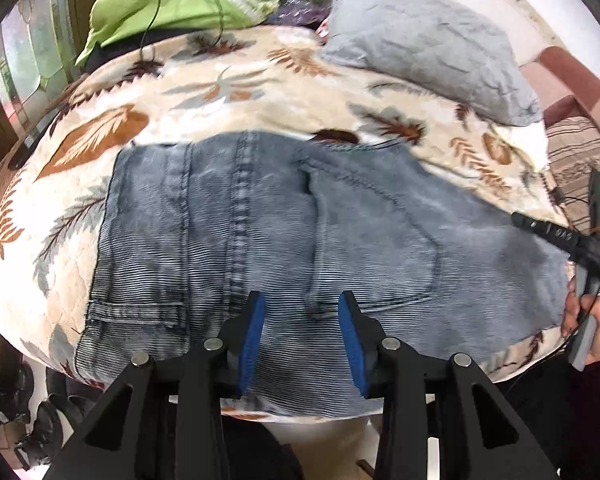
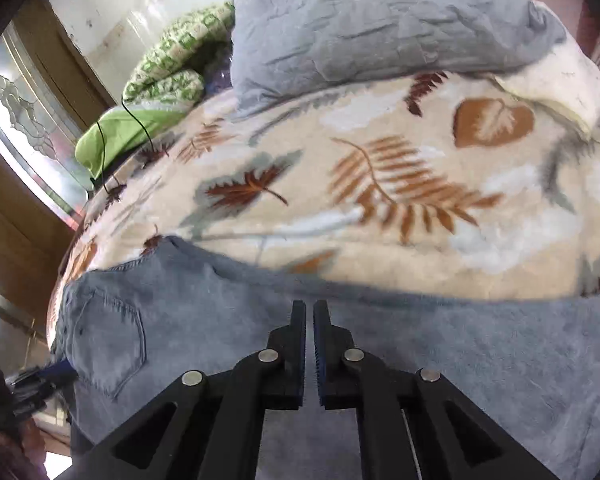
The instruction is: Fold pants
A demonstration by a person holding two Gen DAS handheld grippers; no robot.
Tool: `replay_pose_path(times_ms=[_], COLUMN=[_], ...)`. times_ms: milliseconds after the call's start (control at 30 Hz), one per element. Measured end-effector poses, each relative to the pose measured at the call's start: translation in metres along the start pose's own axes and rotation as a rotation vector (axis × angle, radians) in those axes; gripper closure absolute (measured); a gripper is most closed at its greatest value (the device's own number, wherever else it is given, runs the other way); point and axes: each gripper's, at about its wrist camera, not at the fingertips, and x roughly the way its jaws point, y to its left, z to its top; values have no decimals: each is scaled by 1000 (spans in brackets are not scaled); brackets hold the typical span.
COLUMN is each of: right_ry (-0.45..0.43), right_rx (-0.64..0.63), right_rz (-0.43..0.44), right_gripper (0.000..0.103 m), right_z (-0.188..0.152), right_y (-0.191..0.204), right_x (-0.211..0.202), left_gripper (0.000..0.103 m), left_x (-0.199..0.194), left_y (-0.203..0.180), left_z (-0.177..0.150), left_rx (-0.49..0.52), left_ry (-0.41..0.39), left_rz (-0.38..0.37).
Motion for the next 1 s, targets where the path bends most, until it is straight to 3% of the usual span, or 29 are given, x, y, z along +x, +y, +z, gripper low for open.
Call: replay_pose_path(times_ms=[100, 167, 333, 500, 600, 800, 933, 1000], right_ry=[26, 19, 50, 2, -42, -102, -81, -35], right_rx=[96, 130, 90, 64, 107, 98, 78, 88], right_rz=[38, 49, -53, -77, -62, 92, 49, 17], right_gripper=[97, 97, 99, 99, 99, 99, 99, 99], right_z=[-10, -15, -17, -1, -1, -30, -66, -87], right_y=[-30, -42, -45, -46, -50, -36, -26, -24], right_x=[-11, -18, 6, 18, 4, -41, -54, -54], left_gripper=[64, 64, 64, 62, 61, 54, 54, 49], left_x=[-2, 4, 30, 28, 15, 15, 33, 39], left_y=[-15, -17, -2, -8, -10, -44, -66, -74], left_z=[2, 1, 1, 4, 4, 5, 2, -1], left_rx=[35, 48, -12, -5, -22, 62, 115, 127], left_ry=[-17, -7, 50, 56, 30, 10, 33, 31], left_rz=[-56, -22, 7, 40, 15, -48, -35, -33])
